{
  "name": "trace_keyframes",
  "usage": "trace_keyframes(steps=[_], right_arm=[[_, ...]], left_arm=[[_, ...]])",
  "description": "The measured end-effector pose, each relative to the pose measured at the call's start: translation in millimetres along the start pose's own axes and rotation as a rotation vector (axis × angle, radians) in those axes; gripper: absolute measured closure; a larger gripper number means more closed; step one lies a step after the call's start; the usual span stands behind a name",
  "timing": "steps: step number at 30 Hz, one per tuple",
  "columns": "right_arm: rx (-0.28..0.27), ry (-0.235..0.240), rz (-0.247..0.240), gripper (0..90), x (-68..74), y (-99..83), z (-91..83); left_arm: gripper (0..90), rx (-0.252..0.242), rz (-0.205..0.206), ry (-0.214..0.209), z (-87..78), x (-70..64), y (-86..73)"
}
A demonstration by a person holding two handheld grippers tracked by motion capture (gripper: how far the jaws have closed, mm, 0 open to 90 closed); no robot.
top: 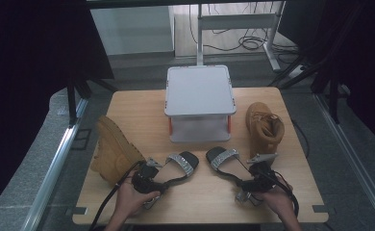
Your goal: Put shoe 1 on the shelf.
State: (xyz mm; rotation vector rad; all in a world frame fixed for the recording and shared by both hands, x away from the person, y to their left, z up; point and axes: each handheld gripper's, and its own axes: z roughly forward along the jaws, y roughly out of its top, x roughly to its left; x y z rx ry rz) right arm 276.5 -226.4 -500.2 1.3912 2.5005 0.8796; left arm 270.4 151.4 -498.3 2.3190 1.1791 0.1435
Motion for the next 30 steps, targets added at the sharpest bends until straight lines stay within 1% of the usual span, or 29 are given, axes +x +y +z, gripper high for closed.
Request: trace_keyframes(steps=[5,6,7,8,9,10,12,14,16,18,19,21,23,24,25,26,27,29,30], right_arm=[[-0.024,0.013,0.028,40.1,-0.3,0.8,-4.1],[-0.027,0.006,0.031,40.1,0.4,1.2,-5.3],[-0.040,0.009,0.039,40.1,0.3,1.6,-6.8],[-0.040,0.009,0.039,40.1,0.3,1.6,-6.8],[-0.053,0.006,0.052,40.1,-0.1,2.0,-8.8],[-0.053,0.006,0.052,40.1,-0.1,2.0,-8.8],[-0.071,0.004,0.064,40.1,-0.9,2.6,-11.6],[-0.077,0.004,0.067,40.1,-1.3,2.9,-12.3],[-0.081,0.000,0.078,40.1,-0.7,4.3,-13.5],[-0.086,-0.001,0.075,40.1,1.0,6.8,-14.3],[-0.097,0.003,0.070,40.1,2.7,10.2,-14.3],[-0.098,0.001,0.071,40.1,3.8,12.2,-14.5],[-0.109,0.005,0.078,40.2,6.0,16.1,-13.2],[-0.113,0.006,0.073,40.1,6.5,18.1,-12.6],[-0.115,0.004,0.079,40.2,7.9,19.9,-11.9],[-0.117,-0.005,0.072,40.2,8.5,21.6,-11.3],[-0.117,0.000,0.080,40.2,9.6,23.0,-10.9],[-0.123,-0.009,0.080,40.2,10.4,25.2,-9.8],[-0.118,-0.011,0.089,40.2,10.7,26.2,-9.7]], left_arm=[[42.0,-0.028,-0.018,0.003,-3.5,2.2,0.7],[42.0,-0.030,-0.018,0.004,-3.7,2.4,0.9],[42.0,-0.036,-0.020,0.006,-3.5,2.4,1.1],[42.0,-0.040,-0.023,0.006,-3.3,2.5,1.3],[42.0,-0.042,-0.026,0.004,-3.1,2.9,1.6],[42.0,-0.044,-0.029,0.005,-3.4,3.2,1.7],[42.0,-0.053,-0.035,0.008,-4.3,4.6,2.4],[42.0,-0.064,-0.056,0.005,-5.8,6.0,3.4],[42.0,-0.085,-0.071,0.013,-7.2,7.1,4.5],[42.0,-0.097,-0.088,0.018,-8.8,8.0,5.7],[42.0,-0.102,-0.092,0.017,-9.6,9.1,6.5],[42.0,-0.114,-0.108,0.021,-11.2,10.3,8.0],[42.0,-0.125,-0.118,0.027,-12.6,10.7,10.0],[42.0,-0.133,-0.124,0.031,-13.2,10.6,11.0],[42.0,-0.142,-0.130,0.036,-13.5,10.4,12.0],[42.0,-0.147,-0.133,0.040,-13.7,10.4,13.2],[42.0,-0.150,-0.138,0.039,-13.6,10.5,14.5],[42.0,-0.158,-0.150,0.039,-12.6,10.7,17.0],[42.0,-0.163,-0.157,0.041,-11.8,10.5,18.4]])
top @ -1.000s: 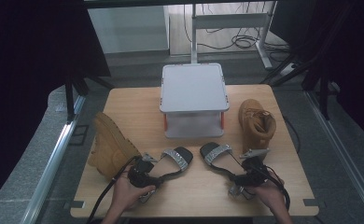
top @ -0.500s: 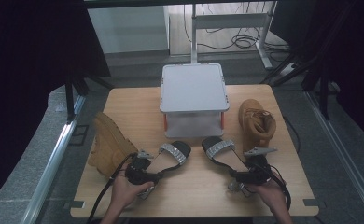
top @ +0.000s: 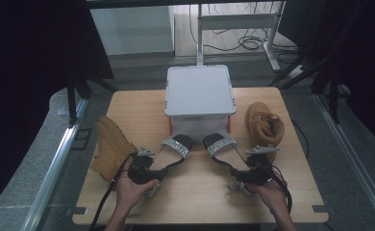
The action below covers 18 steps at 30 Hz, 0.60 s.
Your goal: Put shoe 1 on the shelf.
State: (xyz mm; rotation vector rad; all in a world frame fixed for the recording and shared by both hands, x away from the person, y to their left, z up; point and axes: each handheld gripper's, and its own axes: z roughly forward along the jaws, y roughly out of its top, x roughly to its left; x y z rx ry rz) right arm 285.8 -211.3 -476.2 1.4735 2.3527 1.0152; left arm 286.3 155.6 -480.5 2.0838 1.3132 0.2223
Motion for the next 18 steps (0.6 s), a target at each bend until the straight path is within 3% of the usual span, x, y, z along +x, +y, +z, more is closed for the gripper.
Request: trace_keyframes(steps=[18], right_arm=[[-0.035,-0.063,0.097,40.5,-7.2,23.9,17.0]], left_arm=[[42.0,-0.034,-0.084,0.031,24.4,-4.0,35.5]])
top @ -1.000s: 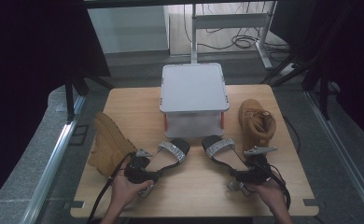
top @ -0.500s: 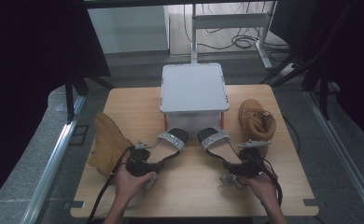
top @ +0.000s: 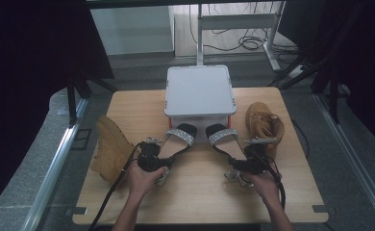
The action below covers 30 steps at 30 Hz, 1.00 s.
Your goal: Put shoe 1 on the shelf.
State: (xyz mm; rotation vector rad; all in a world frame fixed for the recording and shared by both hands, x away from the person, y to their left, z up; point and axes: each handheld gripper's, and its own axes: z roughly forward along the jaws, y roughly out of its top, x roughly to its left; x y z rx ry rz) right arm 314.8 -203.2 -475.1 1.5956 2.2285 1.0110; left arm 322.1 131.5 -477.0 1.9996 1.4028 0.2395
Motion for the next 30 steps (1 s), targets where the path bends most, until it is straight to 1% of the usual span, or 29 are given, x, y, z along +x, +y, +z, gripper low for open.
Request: trace_keyframes(steps=[1,2,4,6,7,8,9,11,12,13,14,15,16,17,19,22,25,26,28,30], right_arm=[[-0.003,-0.010,0.004,40.5,1.7,4.4,2.5],[-0.003,-0.010,0.004,40.5,1.7,4.4,2.5],[-0.004,-0.012,0.010,40.6,3.1,8.4,5.5],[-0.003,-0.020,0.009,40.5,4.6,11.7,9.0],[-0.001,-0.026,0.017,40.5,5.5,14.7,12.8],[-0.001,-0.026,0.017,40.5,5.5,14.7,12.8],[-0.001,-0.030,0.023,40.6,5.8,16.1,14.6],[-0.002,-0.045,0.030,40.6,6.9,20.9,19.9],[-0.002,-0.045,0.030,40.6,6.9,20.9,19.9],[-0.008,-0.048,0.043,40.6,7.1,24.1,24.0],[-0.008,-0.048,0.043,40.6,7.1,24.1,24.0],[-0.013,-0.041,0.064,40.6,7.1,26.5,28.8],[-0.013,-0.041,0.064,40.6,7.1,26.5,28.8],[-0.012,-0.042,0.069,40.6,7.5,27.4,31.2],[-0.014,-0.061,0.075,40.7,10.2,29.4,36.4],[-0.016,-0.069,0.082,40.7,11.5,30.5,38.3],[-0.031,-0.073,0.103,40.8,12.0,33.0,42.2],[-0.031,-0.073,0.103,40.8,12.0,33.0,42.2],[-0.034,-0.079,0.112,40.8,12.3,33.6,43.9],[-0.040,-0.081,0.129,40.9,12.0,34.1,46.3]], left_arm=[[42.1,-0.005,-0.013,0.000,2.6,-0.1,4.3],[42.1,-0.005,-0.013,0.000,2.6,-0.1,4.3],[42.1,-0.010,-0.030,-0.001,6.3,-0.2,8.0],[42.0,-0.007,-0.043,0.008,10.7,0.4,11.4],[42.1,-0.008,-0.056,0.017,15.4,1.1,14.7],[42.1,-0.008,-0.056,0.017,15.4,1.1,14.7],[42.1,-0.011,-0.065,0.020,17.9,1.3,16.4],[42.1,-0.021,-0.089,0.011,22.6,2.9,19.3],[42.1,-0.017,-0.089,0.019,24.9,2.4,21.0],[42.1,-0.015,-0.092,0.029,27.6,1.2,22.8],[42.1,-0.016,-0.096,0.030,30.1,-0.1,24.3],[42.1,-0.018,-0.097,0.030,32.7,-1.2,25.8],[42.1,-0.017,-0.098,0.031,35.0,-2.5,27.5],[42.1,-0.021,-0.109,0.024,36.9,-3.2,28.8],[42.1,-0.036,-0.121,0.007,38.9,-3.2,29.6],[42.1,-0.033,-0.131,0.019,42.7,-0.4,29.8],[42.1,-0.034,-0.144,0.030,46.4,1.5,30.0],[42.1,-0.035,-0.152,0.028,47.5,1.4,30.2],[42.1,-0.032,-0.155,0.019,50.6,2.9,30.6],[42.1,-0.030,-0.166,0.027,54.0,3.9,30.5]])
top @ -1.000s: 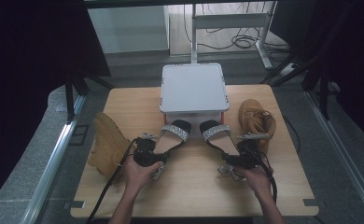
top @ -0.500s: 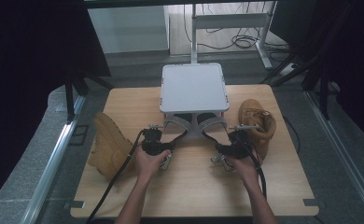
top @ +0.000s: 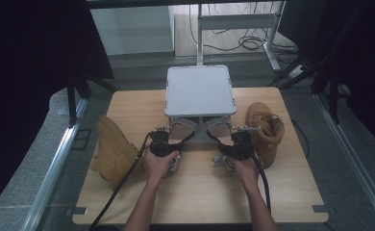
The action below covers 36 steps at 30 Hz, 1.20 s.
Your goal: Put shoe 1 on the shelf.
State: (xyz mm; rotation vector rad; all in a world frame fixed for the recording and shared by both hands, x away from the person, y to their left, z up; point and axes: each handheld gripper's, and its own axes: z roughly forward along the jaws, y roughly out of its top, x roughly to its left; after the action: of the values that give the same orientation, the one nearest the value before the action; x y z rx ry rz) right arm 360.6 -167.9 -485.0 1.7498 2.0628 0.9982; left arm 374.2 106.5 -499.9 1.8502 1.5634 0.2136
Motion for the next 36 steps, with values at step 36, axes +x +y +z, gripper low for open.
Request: trace_keyframes(steps=[36], right_arm=[[0.015,-0.028,0.115,43.0,12.6,22.9,48.9]], left_arm=[[42.0,0.003,-0.136,0.037,39.2,2.6,28.8]])
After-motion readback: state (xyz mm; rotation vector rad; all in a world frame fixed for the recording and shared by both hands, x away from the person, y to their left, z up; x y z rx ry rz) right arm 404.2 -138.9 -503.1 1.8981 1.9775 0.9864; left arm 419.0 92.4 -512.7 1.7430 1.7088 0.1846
